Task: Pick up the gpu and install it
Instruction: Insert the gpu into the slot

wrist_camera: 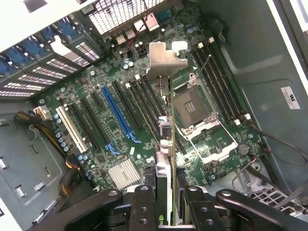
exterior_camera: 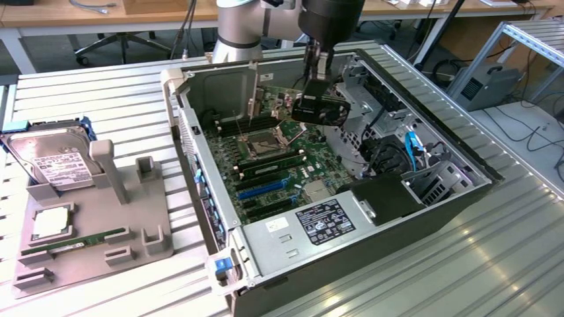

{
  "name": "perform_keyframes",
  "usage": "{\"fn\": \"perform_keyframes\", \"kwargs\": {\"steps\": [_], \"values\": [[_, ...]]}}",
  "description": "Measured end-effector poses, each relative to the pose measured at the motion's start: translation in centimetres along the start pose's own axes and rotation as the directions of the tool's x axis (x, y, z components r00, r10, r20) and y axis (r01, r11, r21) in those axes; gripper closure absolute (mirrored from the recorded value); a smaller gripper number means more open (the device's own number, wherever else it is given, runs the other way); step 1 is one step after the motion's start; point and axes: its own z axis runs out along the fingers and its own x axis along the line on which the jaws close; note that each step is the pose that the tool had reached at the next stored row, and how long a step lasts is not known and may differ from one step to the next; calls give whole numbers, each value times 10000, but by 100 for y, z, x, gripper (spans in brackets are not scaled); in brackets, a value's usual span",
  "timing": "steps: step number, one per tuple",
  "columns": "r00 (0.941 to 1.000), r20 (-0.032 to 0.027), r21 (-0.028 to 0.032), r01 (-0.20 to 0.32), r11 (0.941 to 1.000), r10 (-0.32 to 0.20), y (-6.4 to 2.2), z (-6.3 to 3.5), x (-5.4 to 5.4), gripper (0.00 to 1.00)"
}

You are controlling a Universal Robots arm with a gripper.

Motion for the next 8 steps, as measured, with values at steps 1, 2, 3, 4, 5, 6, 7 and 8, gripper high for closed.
{"fn": "perform_keyframes", "kwargs": {"steps": [1,2,3,4,5,6,7,8], "values": [[10000,1,-2,66,10000,-66,0,0,0,73],[9999,3,-5,164,9999,-164,0,0,0,73],[9997,5,-8,259,9997,-259,0,0,0,73],[9994,7,-10,336,9994,-336,0,1,0,73],[9991,8,-13,422,9991,-422,0,1,0,73],[9988,10,-14,485,9988,-485,0,1,0,73],[9985,11,-17,553,9985,-553,0,1,0,73],[9981,12,-18,615,9981,-615,0,1,0,73]]}}
